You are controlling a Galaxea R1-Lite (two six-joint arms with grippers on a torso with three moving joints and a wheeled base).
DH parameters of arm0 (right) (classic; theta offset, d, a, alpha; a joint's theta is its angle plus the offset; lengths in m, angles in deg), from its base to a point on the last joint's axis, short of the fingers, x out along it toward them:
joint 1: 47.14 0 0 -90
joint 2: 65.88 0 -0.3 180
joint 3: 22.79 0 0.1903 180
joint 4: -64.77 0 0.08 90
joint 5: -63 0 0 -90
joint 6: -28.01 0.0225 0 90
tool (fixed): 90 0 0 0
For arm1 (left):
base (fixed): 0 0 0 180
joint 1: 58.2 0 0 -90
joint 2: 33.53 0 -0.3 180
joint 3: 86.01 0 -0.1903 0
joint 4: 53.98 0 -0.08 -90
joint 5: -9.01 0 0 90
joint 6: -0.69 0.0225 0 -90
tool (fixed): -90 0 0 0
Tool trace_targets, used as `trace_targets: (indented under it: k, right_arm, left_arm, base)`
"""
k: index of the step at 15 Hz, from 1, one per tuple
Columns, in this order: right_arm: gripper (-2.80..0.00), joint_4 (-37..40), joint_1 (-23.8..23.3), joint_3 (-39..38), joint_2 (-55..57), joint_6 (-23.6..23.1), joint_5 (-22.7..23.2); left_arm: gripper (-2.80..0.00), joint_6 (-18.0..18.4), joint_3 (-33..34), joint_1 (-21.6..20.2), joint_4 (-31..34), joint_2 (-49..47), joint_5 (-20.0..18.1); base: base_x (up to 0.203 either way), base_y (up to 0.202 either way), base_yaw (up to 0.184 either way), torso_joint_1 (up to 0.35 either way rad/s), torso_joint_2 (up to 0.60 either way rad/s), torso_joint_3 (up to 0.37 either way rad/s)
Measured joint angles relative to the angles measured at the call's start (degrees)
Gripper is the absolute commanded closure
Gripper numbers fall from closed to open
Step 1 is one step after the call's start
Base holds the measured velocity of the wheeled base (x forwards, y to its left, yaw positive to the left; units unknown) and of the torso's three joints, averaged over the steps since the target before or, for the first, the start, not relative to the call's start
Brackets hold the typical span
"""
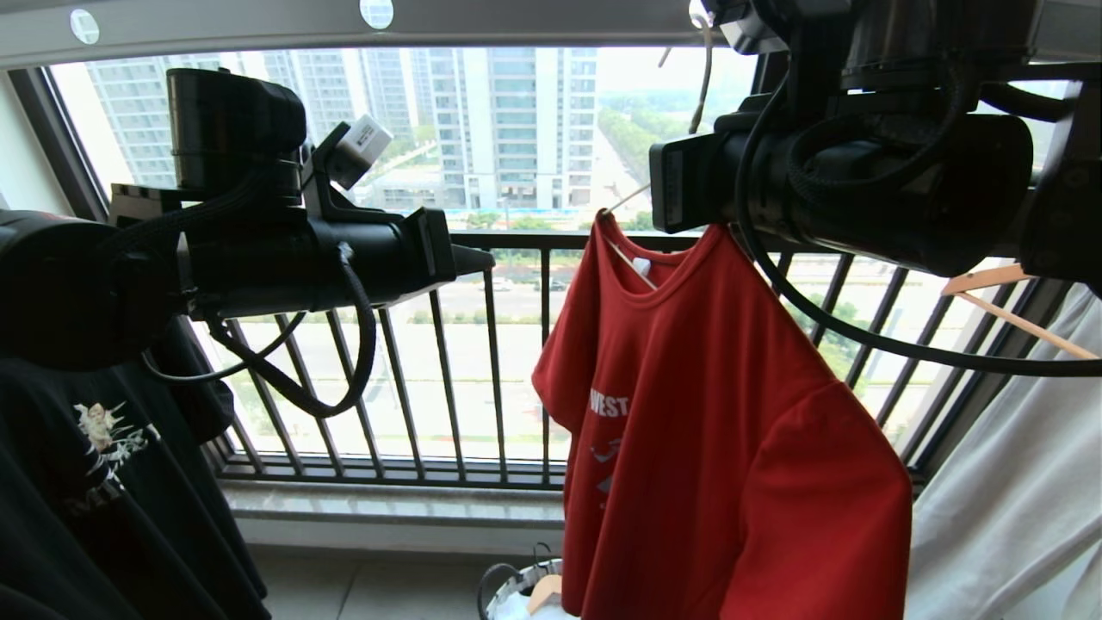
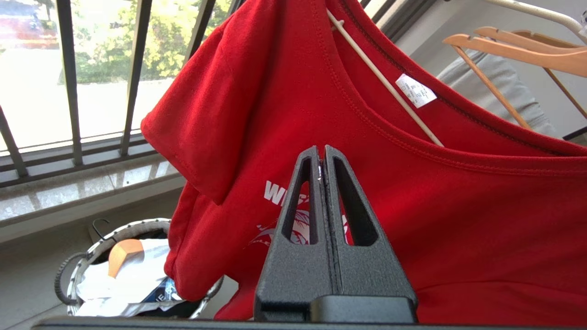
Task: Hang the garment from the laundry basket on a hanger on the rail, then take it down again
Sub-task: Take the clothes off the clothes rack
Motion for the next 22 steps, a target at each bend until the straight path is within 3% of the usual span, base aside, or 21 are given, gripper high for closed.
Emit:
trace_targets:
  k: [1, 2, 5, 12, 18, 22]
  right_arm:
    - [0.0, 0.09, 0.02, 0.13, -0.08, -0.01, 0.33]
    - [0.0, 0.33, 0.0, 0.22, -0.16, 0.0, 0.99]
    - [0.0, 0.63, 0.0, 0.22, -0.38, -0.04, 1.6]
    - [0.0, 0.63, 0.06, 0.2, -0.57, -0.2, 2.05]
    - [0.0, 0.72, 0.16, 0.2, -0.73, -0.37, 2.13]
    - [0.0, 0.72, 0.13, 0.2, -0.79, -0.41, 3.01]
  left_arm:
    - [-0.76, -0.28, -0.83, 0.63, 0.01, -0.98, -1.26]
    - [-2.8, -0.41, -1.88, 1.05, 0.05, -2.25, -2.79]
    - [-2.8, -0.42, -7.08, 1.58, 0.06, -6.6, -4.61]
    - [-2.8, 1.06, -18.49, 2.62, 0.24, -15.46, -3.76]
    - [-2.8, 5.16, -23.86, 3.8, -0.09, -21.18, 4.7]
    - [-2.8, 5.19, -26.54, 4.53, -0.23, -23.19, 5.01]
  base:
    - [0.0, 0.0, 0.0, 0.0, 0.0, 0.0]
    - [0.0, 0.0, 0.0, 0.0, 0.0, 0.0]
    - [0.0, 0.0, 0.0, 0.0, 0.0, 0.0]
    - [0.0, 0.0, 0.0, 0.0, 0.0, 0.0]
    - [0.0, 0.0, 0.0, 0.0, 0.0, 0.0]
    - [0.0, 0.0, 0.0, 0.0, 0.0, 0.0]
